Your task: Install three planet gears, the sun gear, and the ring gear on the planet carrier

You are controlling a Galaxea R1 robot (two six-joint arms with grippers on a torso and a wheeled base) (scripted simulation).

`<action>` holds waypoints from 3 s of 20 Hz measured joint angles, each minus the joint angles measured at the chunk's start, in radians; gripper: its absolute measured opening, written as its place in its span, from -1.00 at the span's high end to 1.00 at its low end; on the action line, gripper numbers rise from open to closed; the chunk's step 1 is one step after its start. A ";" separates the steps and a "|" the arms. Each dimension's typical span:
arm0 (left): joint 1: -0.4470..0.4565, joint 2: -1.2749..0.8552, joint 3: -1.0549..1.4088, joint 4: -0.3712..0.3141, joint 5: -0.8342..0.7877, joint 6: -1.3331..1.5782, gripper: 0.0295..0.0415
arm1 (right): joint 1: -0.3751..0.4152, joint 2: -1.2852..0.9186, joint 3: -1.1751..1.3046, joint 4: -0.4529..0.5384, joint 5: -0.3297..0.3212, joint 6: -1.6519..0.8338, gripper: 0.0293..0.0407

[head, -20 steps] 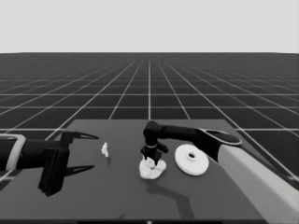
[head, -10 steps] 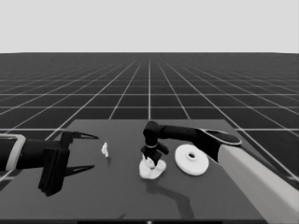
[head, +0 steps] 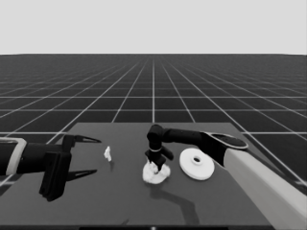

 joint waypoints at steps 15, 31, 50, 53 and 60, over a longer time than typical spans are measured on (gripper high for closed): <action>0.000 0.000 0.000 0.000 0.000 0.000 -0.49 | 0.000 0.000 0.000 0.000 0.000 0.157 0.72; 0.000 0.000 0.000 0.000 0.000 0.000 -0.49 | 0.000 0.000 0.000 0.000 0.000 0.235 -0.61; 0.000 0.000 0.000 0.000 0.000 0.000 -0.49 | -0.250 -1.313 1.427 -0.427 0.307 -1.762 -0.61; 0.000 0.000 0.000 0.000 0.000 0.000 -0.49 | 0.339 -0.896 0.916 0.276 -0.001 -1.214 -0.75; 0.000 0.000 0.000 0.000 0.000 0.000 -0.49 | 0.374 -0.557 0.203 0.327 -0.132 -1.191 -0.61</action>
